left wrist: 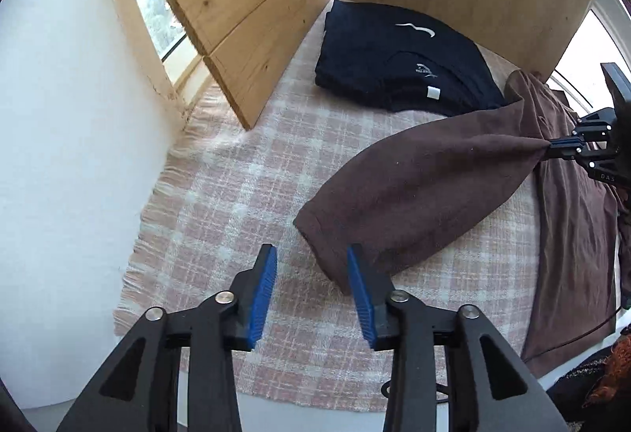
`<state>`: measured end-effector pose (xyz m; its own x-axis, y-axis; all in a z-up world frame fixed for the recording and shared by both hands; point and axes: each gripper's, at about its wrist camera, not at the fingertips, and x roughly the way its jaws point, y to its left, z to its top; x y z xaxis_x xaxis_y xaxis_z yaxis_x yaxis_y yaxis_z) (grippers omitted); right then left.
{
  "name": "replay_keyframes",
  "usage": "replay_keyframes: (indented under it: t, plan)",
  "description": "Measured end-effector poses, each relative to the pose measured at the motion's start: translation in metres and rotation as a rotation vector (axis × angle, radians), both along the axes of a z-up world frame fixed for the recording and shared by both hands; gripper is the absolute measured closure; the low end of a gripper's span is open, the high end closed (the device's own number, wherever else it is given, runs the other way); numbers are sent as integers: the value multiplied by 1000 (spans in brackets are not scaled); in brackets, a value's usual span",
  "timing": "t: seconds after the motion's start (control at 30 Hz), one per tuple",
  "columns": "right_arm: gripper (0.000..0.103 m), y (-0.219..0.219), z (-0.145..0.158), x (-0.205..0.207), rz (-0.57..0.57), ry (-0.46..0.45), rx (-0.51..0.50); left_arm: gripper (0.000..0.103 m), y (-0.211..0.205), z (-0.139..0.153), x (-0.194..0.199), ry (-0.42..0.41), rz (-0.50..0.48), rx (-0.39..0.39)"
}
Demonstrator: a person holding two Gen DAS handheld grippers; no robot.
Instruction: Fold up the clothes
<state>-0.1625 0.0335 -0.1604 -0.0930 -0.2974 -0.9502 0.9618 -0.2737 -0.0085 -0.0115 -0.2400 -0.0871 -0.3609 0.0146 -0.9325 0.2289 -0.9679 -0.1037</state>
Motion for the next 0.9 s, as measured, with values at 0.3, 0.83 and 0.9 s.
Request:
replay_keyframes:
  t: [0.3,0.83,0.9]
  plan:
    - [98,-1,3,-10,-4,-5,11,63,23,-34,10,-26,9,167]
    - [77,-12,-2,-16,-16,-12,19,100,31,0,13,50,-112,98]
    - [77,-12,-7,-12,1,-24,35,100,25,7,24,53,-118,89]
